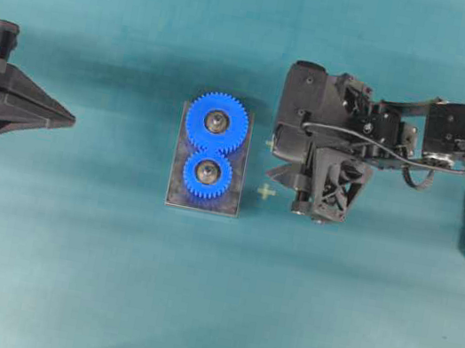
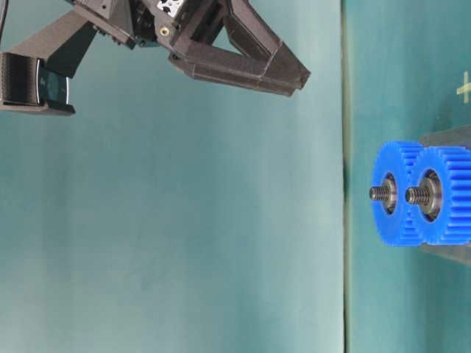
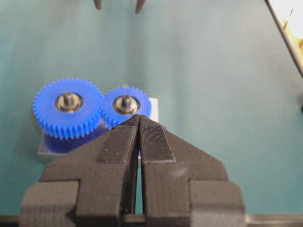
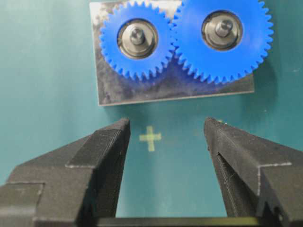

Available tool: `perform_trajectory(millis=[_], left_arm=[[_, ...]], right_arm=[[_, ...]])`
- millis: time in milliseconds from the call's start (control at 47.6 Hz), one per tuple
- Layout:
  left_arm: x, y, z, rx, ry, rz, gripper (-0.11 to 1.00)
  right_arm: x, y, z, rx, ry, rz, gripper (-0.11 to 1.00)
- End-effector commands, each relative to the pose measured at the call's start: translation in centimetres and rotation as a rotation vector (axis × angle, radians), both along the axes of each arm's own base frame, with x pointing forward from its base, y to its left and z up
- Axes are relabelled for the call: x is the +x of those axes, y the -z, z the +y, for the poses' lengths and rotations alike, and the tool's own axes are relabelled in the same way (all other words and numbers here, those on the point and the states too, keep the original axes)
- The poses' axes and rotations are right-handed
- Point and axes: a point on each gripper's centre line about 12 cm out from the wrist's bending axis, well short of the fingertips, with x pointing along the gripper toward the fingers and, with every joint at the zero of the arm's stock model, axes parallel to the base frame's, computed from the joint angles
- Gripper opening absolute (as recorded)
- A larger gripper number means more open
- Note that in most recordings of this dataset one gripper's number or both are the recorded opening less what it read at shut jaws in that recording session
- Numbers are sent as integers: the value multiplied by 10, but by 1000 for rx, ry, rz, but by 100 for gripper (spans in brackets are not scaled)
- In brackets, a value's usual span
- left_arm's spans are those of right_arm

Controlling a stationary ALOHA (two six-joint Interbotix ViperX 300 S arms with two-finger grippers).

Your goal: Insert the washer onto the shaft.

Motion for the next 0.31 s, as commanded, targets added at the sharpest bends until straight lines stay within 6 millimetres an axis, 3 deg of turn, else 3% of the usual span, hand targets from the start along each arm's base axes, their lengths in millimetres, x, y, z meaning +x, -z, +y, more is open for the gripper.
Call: perform_trajectory(millis=[0,294], left_arm=[[3,-6,0,1,2,-15,0],[4,-4,-1,-15,0,-12,0]], right_arm=[[0,-12,-1,0,4,-44,67],[-1,-9,-1,0,4,-37,67]])
